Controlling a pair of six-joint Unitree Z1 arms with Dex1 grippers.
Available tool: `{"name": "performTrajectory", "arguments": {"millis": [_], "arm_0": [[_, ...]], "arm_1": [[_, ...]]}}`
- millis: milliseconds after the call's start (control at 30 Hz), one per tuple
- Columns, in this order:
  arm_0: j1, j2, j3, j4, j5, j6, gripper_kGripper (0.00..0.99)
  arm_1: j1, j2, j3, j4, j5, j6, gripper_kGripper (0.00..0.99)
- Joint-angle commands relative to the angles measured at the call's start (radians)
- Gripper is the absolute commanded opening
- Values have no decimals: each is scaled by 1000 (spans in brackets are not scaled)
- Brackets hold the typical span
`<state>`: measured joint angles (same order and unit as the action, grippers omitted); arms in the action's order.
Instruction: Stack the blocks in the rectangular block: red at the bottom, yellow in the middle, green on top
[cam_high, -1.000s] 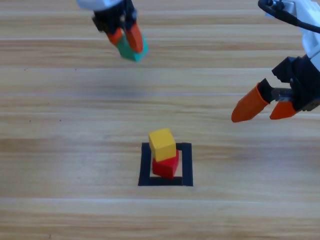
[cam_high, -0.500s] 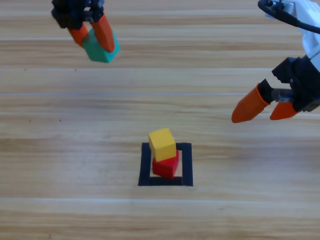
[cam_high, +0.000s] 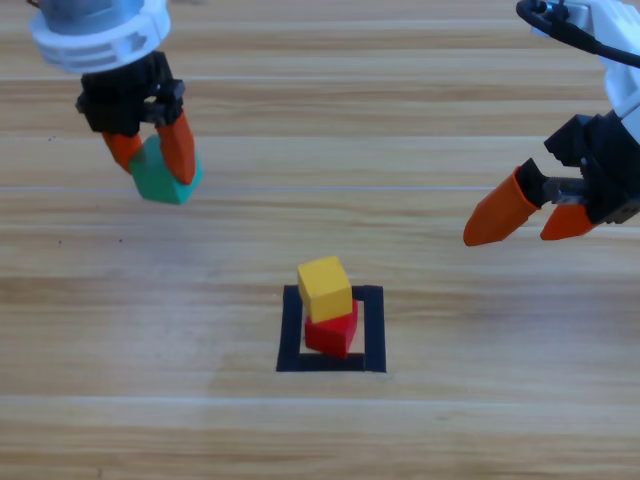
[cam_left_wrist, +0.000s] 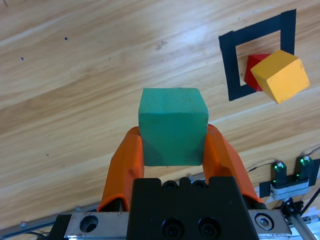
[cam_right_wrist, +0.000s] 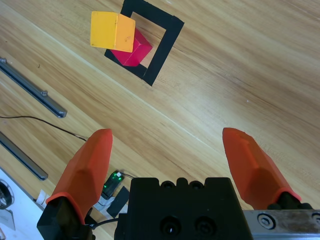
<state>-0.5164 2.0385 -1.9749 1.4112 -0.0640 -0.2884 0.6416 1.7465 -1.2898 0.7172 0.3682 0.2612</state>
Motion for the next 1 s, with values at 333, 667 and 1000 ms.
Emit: {"name": "performTrajectory", "arguments": {"millis": [333,667,1000], "arm_0": [[-203,28,-2,9,30,-83,0],[-255,118,-74,9,30,-92,0],[-264,190,-157,9,15,-175,0]], "arm_1": [[-23,-22,38,-15,14,-5,977],[-23,-25,40,-15,14,-5,977],[-23,-25,40,-15,14,-5,977]]}}
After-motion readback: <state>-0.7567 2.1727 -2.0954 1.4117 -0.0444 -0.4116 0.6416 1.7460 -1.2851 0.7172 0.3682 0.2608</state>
